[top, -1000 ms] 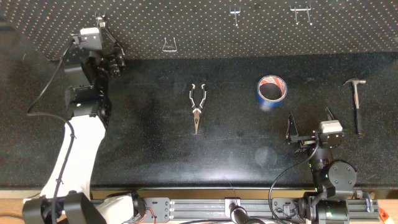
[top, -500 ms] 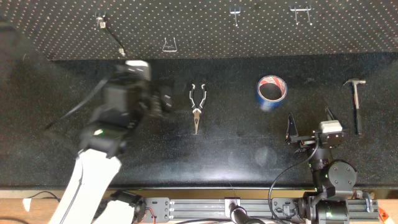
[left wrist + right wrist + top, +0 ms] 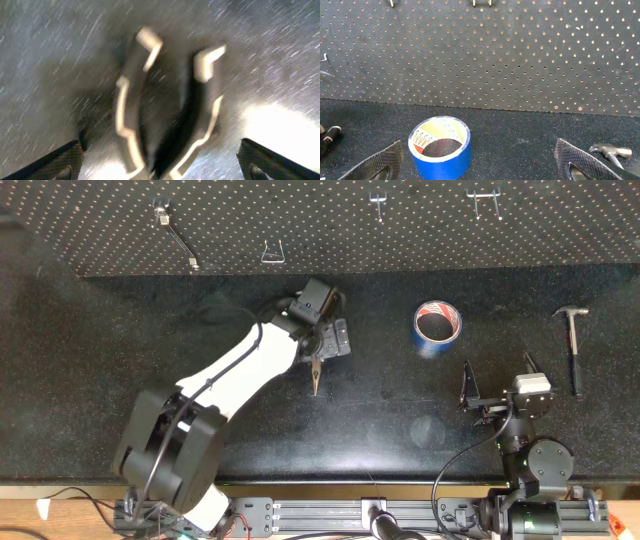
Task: Place Tools Onto Pegboard
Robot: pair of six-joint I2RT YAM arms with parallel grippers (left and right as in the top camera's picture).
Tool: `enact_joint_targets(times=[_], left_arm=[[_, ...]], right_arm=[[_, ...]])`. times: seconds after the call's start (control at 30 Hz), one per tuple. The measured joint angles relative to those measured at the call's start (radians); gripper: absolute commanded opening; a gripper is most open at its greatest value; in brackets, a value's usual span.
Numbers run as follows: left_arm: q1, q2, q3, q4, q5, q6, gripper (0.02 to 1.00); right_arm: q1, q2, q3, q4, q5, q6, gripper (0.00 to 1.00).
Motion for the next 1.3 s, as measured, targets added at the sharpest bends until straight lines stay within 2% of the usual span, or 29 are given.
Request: enact_joint_targets(times=[0.4, 0.77, 0.8, 0.83, 1.03, 1.3], left_arm=[[0.0, 0.078, 0.074, 0.008, -0.038, 0.165, 1.0], [0.0, 0.103, 0.1, -0.017, -0.062, 0.187, 0.961], [0.0, 0.105, 0.101, -0.019, -0.063, 0.187, 0.893], [0.0, 0.105, 0.101, -0.02, -0.063, 0.187, 0.783], [0.0, 0.114, 0.11, -0.027, -0.068, 0.194, 0.555], [0.0, 0.117, 0.114, -0.031, -0.068, 0.194, 0.448]], right_arm=[[0.0, 0.0, 0.0, 0.0, 0.0, 0.0, 0.982], [0.0, 0.0, 0.0, 0.0, 0.0, 0.0, 0.982], [0.0, 0.0, 0.0, 0.0, 0.0, 0.0, 0.982], [0.0, 0.0, 0.0, 0.0, 0.0, 0.0, 0.982], [0.0, 0.0, 0.0, 0.0, 0.0, 0.0, 0.982], [0.0, 0.0, 0.0, 0.0, 0.0, 0.0, 0.98]])
